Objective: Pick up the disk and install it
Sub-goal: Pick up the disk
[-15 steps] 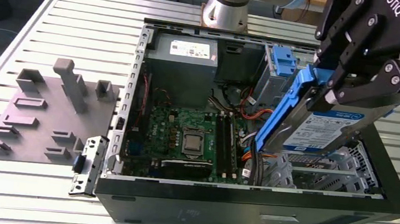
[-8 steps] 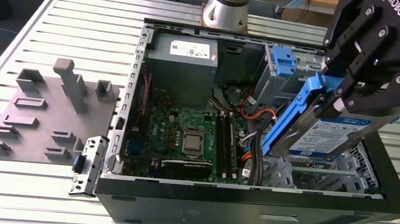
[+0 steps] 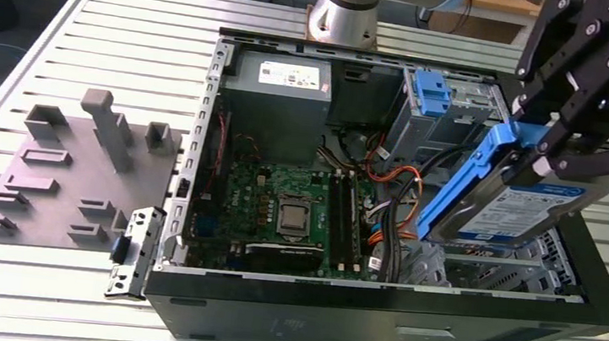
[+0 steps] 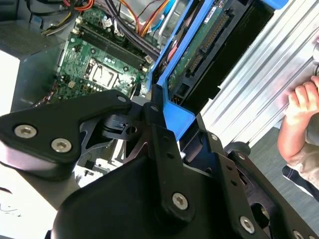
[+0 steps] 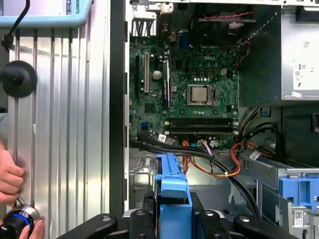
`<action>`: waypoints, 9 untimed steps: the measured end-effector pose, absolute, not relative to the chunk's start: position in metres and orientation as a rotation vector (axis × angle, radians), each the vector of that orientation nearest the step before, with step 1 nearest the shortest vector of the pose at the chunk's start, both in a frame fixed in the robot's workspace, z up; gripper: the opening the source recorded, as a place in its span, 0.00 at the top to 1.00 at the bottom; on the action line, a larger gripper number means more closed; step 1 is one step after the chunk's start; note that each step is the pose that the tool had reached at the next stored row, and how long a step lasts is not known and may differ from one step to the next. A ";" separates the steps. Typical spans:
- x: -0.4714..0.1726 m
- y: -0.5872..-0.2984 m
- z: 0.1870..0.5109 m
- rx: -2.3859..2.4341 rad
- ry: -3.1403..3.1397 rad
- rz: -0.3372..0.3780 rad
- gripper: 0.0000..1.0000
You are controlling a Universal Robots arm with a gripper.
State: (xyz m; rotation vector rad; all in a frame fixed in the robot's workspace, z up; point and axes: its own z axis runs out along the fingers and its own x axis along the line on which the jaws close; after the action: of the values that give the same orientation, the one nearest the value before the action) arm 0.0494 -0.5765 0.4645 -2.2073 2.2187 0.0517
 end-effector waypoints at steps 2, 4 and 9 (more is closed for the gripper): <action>0.053 -0.576 0.464 -2.207 2.219 0.052 0.64; 0.057 -0.575 0.464 -2.207 2.219 0.052 0.64; 0.067 -0.573 0.463 -2.208 2.219 0.053 0.64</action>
State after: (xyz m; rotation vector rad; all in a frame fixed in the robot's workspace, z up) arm 0.0675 -0.5729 0.4629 -2.2077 2.2192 0.0533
